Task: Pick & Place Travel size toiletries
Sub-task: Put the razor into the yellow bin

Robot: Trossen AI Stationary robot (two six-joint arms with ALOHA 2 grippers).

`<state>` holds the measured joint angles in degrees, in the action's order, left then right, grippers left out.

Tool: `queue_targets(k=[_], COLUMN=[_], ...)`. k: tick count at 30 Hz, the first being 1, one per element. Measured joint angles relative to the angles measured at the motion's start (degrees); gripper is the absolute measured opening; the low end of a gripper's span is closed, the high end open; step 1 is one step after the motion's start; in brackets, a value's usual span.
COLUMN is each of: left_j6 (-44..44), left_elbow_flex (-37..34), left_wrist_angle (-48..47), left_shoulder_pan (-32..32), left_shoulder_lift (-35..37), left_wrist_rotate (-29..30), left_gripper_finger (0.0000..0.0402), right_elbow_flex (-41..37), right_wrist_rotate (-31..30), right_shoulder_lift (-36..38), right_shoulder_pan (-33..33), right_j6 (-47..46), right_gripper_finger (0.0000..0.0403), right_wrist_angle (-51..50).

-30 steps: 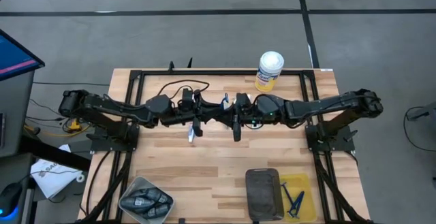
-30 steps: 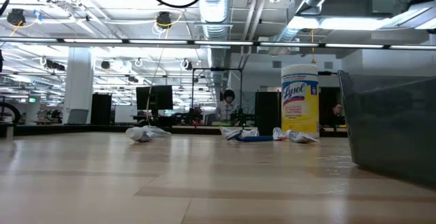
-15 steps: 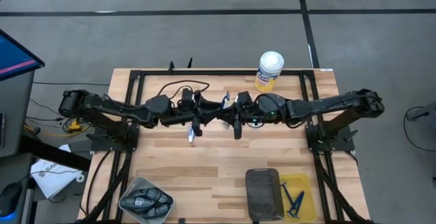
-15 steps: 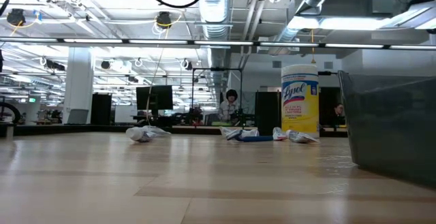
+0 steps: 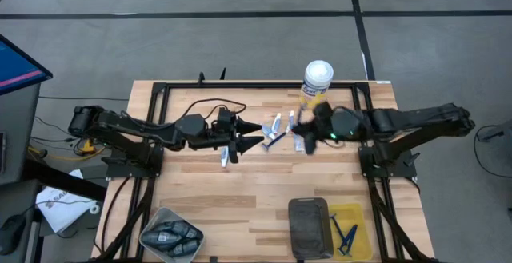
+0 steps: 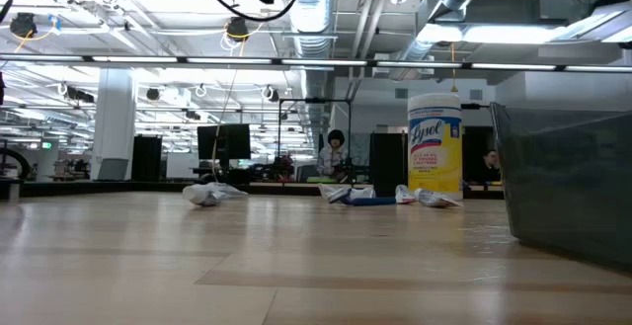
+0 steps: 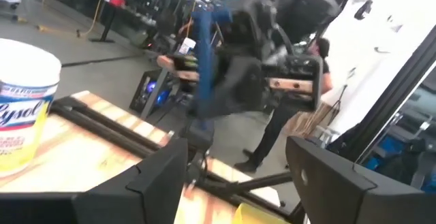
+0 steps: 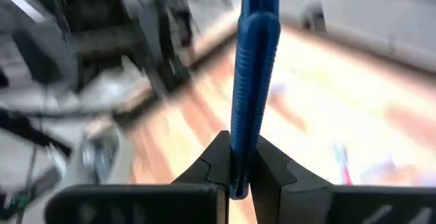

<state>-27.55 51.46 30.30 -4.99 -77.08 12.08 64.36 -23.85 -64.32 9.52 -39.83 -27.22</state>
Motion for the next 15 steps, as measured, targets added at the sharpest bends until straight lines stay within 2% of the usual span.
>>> queue_targets(k=[4,7,10,15], left_j6=[0.0,0.3,0.5,0.5], left_elbow_flex=[0.0,0.0,0.0,0.0], left_wrist_angle=[-1.1,-1.6,-1.7,-1.9], left_shoulder_pan=[0.0,0.1,0.2,0.2], left_shoulder_lift=[0.0,0.0,0.0,0.0], left_wrist_rotate=[0.1,0.1,0.1,0.2], left_gripper_finger=[0.0237,0.0230,0.0224,0.0224], right_elbow_flex=[0.0,0.0,0.0,0.0], right_wrist_rotate=[-0.5,-0.4,0.2,-1.4], right_shoulder_lift=[1.7,0.3,-2.1,-7.1], right_shoulder_pan=[7.1,14.9,24.0,38.6], right_j6=[-14.9,-29.1,-43.1,-68.8], right_gripper_finger=[0.0021,0.0021,0.0021,0.0021], right_wrist_angle=[-18.7,-28.6,-33.4,-33.6])
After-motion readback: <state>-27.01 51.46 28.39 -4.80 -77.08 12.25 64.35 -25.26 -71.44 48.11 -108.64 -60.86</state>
